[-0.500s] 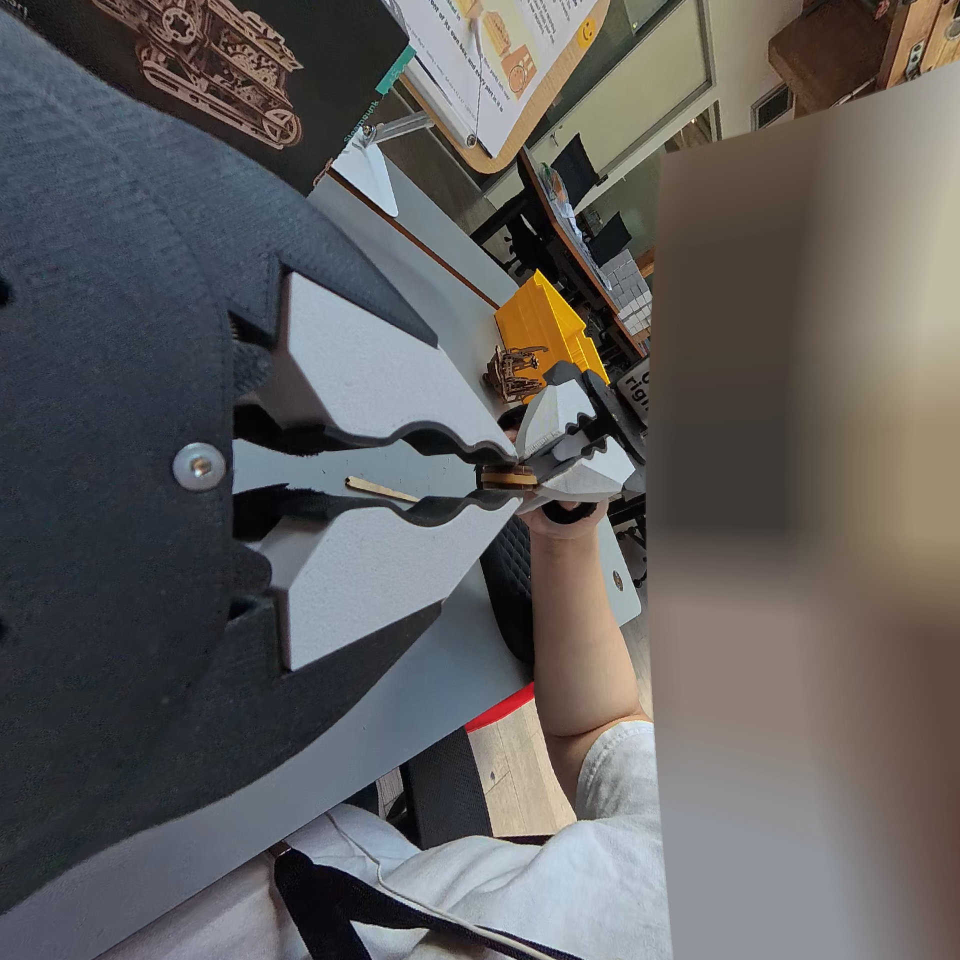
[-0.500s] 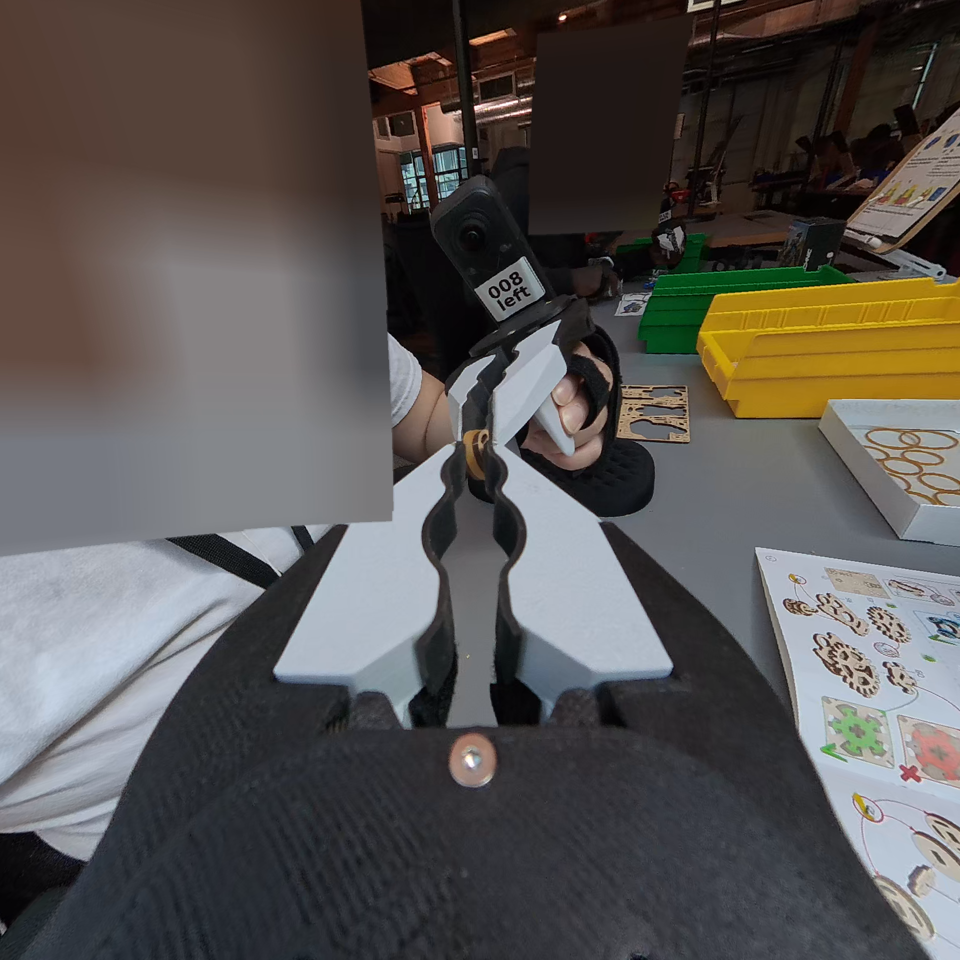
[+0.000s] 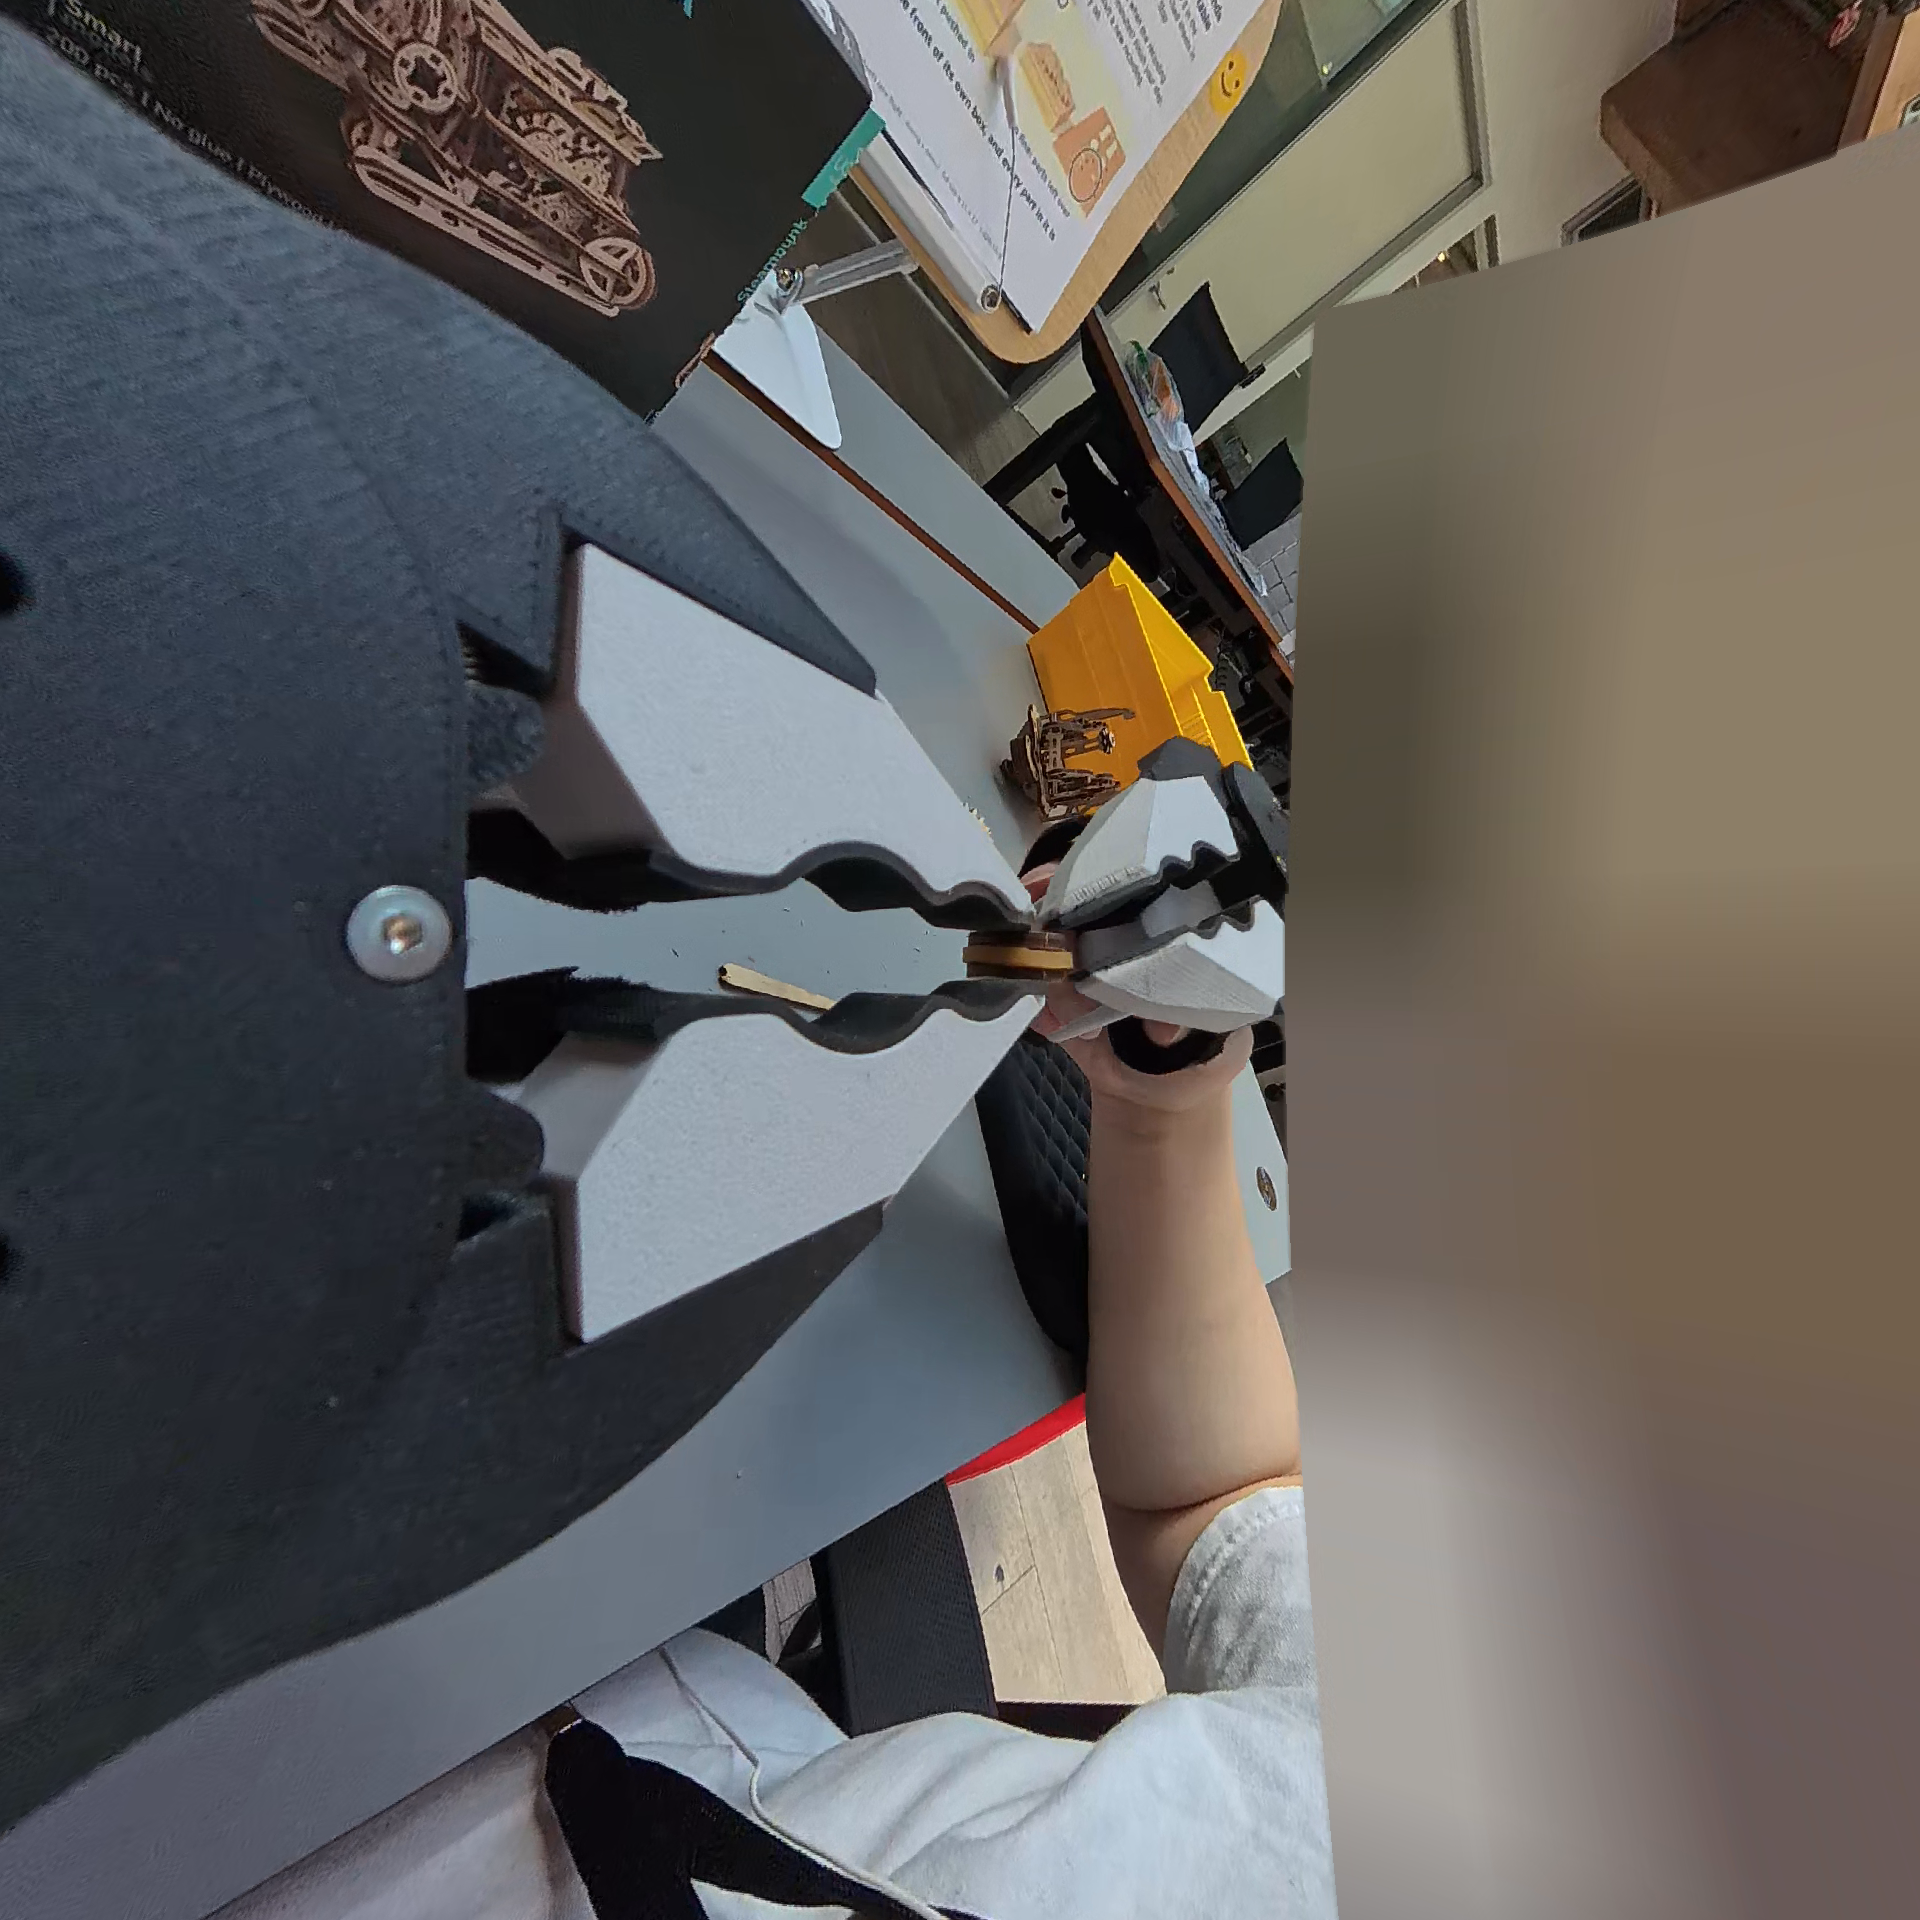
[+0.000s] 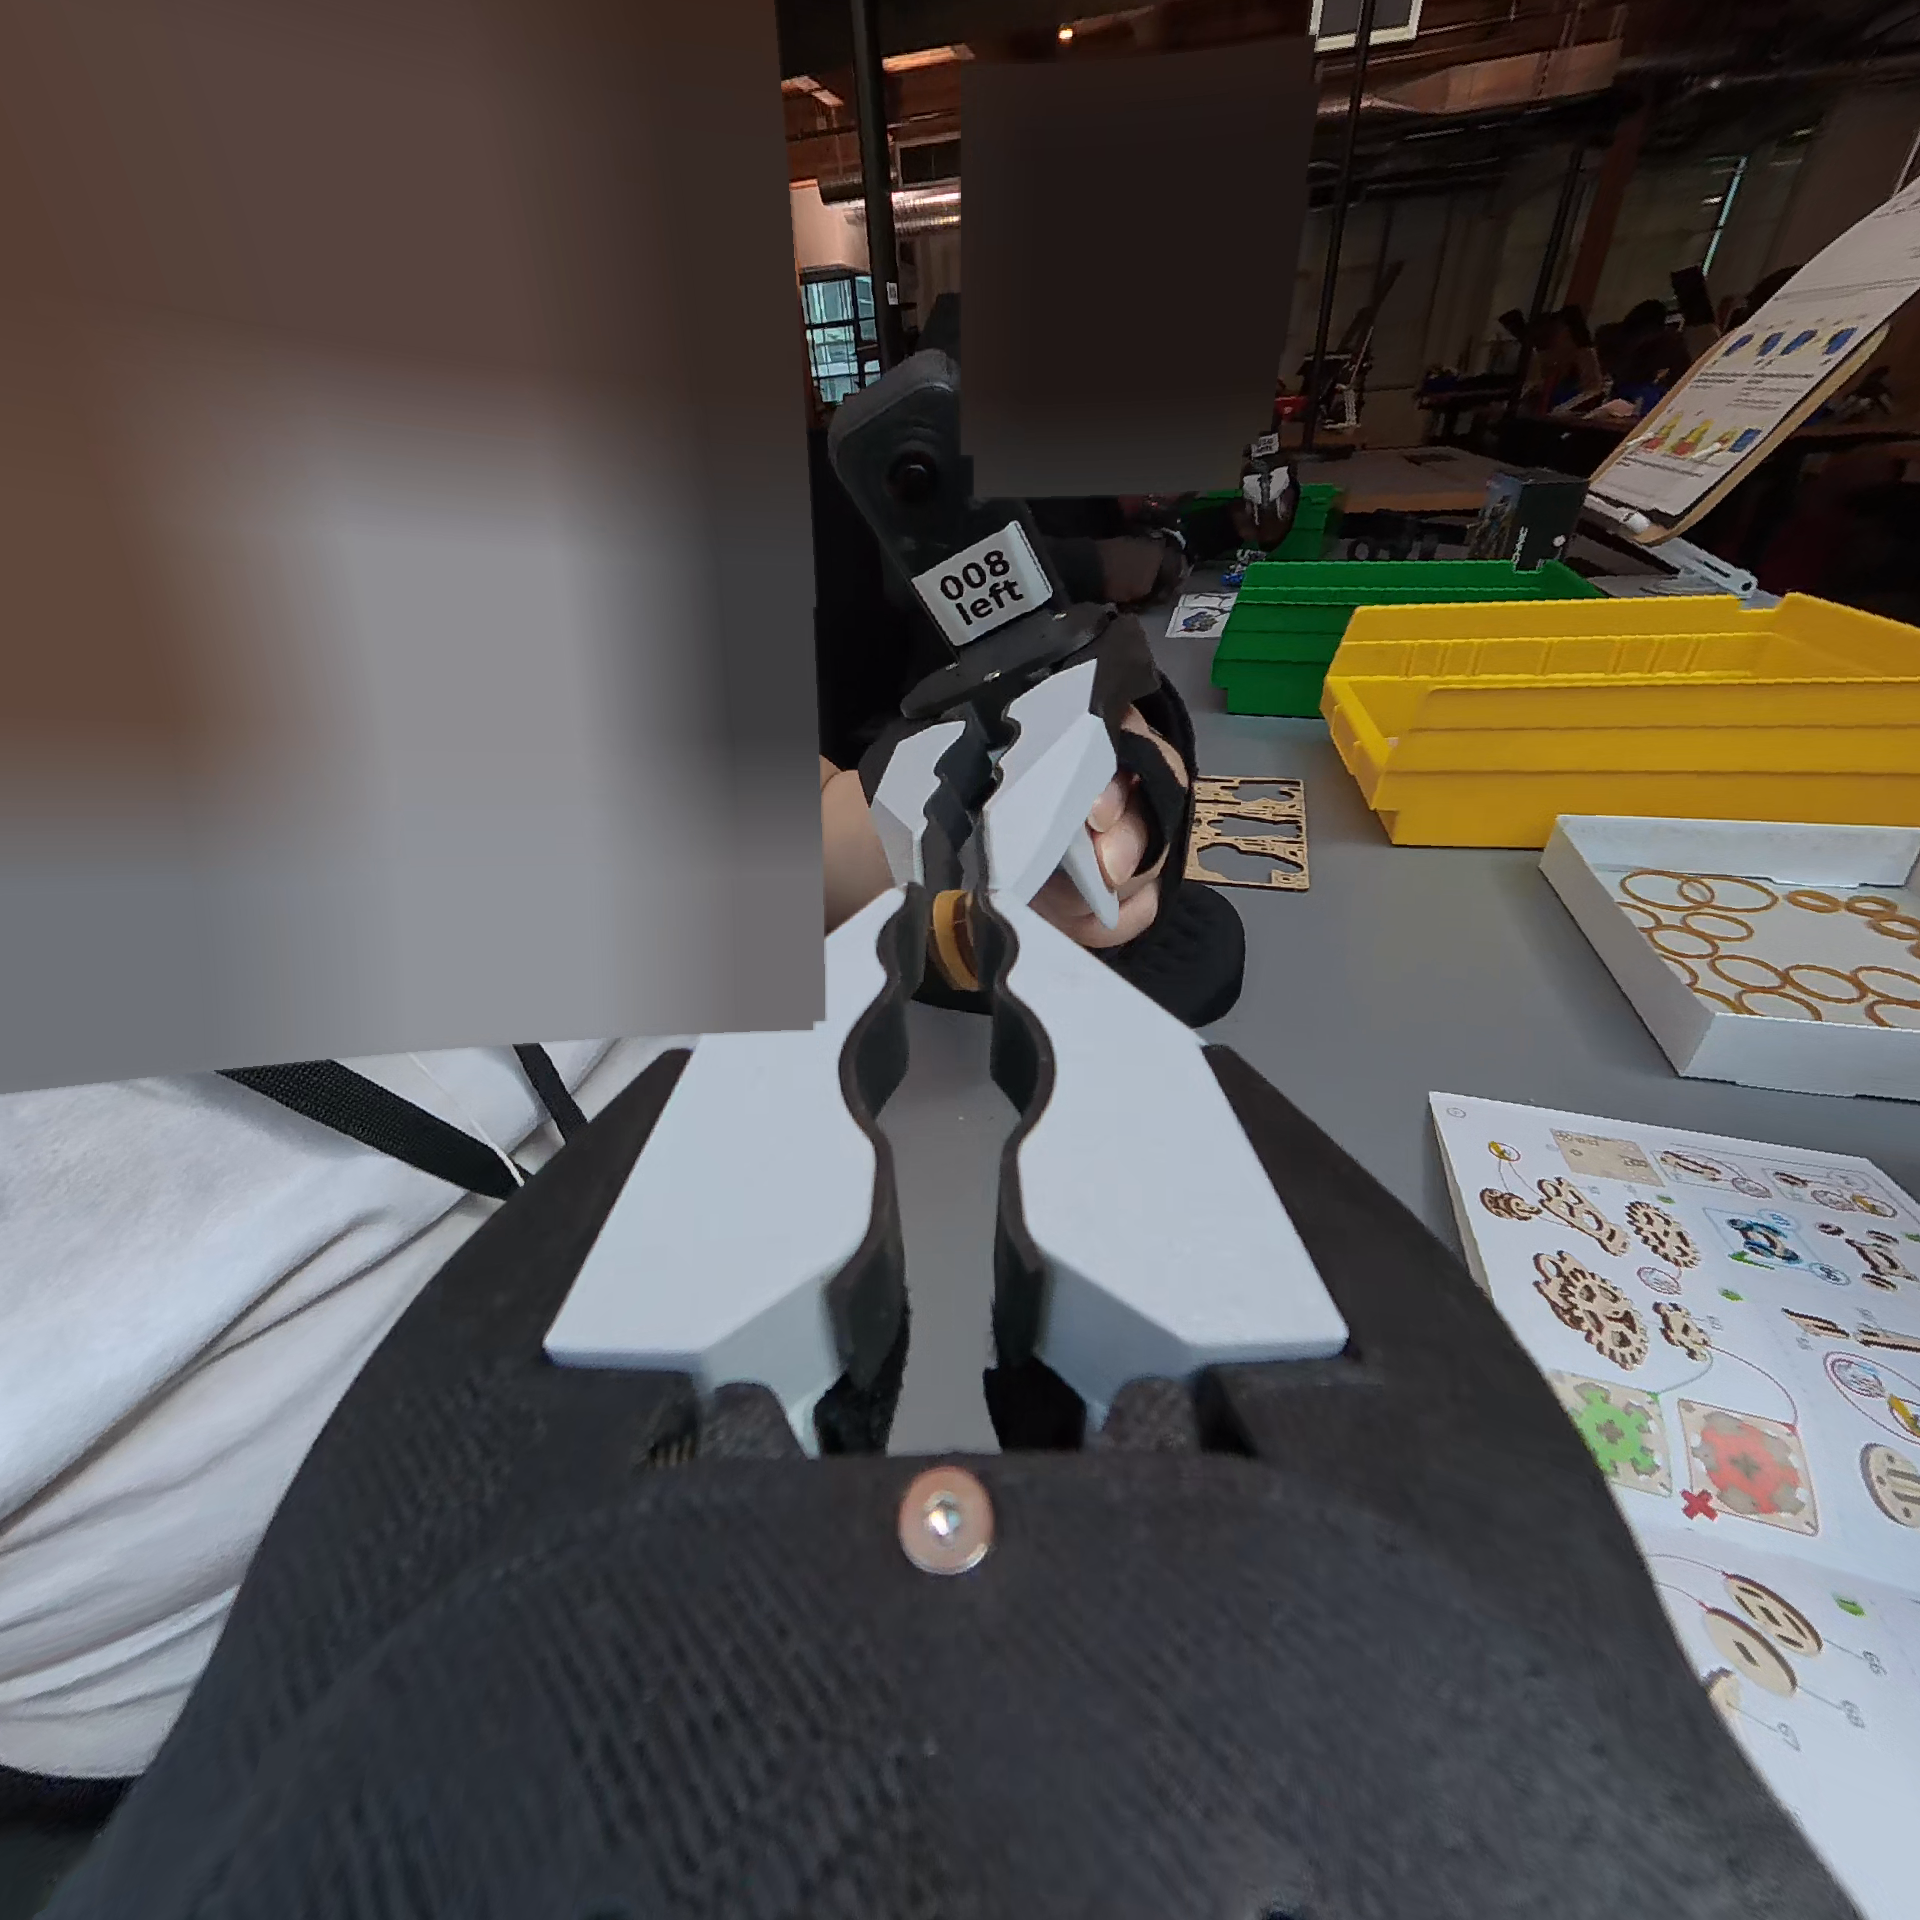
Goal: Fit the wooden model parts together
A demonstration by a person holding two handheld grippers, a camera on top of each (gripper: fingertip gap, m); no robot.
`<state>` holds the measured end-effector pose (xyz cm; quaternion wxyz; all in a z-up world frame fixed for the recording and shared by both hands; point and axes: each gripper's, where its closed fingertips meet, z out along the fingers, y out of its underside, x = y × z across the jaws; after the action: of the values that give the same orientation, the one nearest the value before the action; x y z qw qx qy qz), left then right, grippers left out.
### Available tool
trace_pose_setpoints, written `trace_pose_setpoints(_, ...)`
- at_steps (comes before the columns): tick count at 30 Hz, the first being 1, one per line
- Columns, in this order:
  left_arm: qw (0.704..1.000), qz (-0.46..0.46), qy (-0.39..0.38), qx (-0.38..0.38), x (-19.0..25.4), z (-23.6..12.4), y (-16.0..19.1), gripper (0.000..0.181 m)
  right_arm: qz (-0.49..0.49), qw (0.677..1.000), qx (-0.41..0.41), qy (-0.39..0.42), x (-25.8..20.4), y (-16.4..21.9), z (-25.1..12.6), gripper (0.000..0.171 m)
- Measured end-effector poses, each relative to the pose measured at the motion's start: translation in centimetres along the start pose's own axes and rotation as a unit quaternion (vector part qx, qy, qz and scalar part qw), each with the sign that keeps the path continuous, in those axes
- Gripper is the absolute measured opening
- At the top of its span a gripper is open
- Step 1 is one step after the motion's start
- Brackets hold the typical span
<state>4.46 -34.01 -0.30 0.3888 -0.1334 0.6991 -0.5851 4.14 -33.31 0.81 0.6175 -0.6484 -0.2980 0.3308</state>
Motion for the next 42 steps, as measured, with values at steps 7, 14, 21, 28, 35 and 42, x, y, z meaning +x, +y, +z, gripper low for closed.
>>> trace_pose_setpoints(7,1.000,0.007,-0.004,-0.008,-0.1,0.0,0.2,0.007,-0.019,1.000,-0.016,0.018,0.2,0.5,0.3,0.005)
trace_pose_setpoints(14,1.000,-0.026,-0.006,0.001,-0.4,0.0,0.1,0.007,-0.066,0.996,-0.043,0.044,0.7,1.0,0.0,0.012)
trace_pose_setpoints(21,1.000,-0.022,-0.016,0.002,-0.6,0.1,0.1,0.007,-0.133,0.986,-0.062,0.078,0.9,1.0,0.0,0.008)
trace_pose_setpoints(28,1.000,0.007,-0.009,0.006,-0.3,-0.3,-0.3,0.015,-0.278,0.941,-0.139,0.135,0.9,1.7,-0.3,0.008)
trace_pose_setpoints(35,1.000,0.012,-0.012,0.004,-0.5,-0.5,-0.1,0.010,-0.282,0.940,-0.146,0.125,0.5,2.1,0.0,0.008)
trace_pose_setpoints(42,1.000,0.016,0.002,0.001,0.0,-0.4,0.1,0.011,-0.279,0.942,-0.142,0.122,0.3,2.0,0.1,0.008)
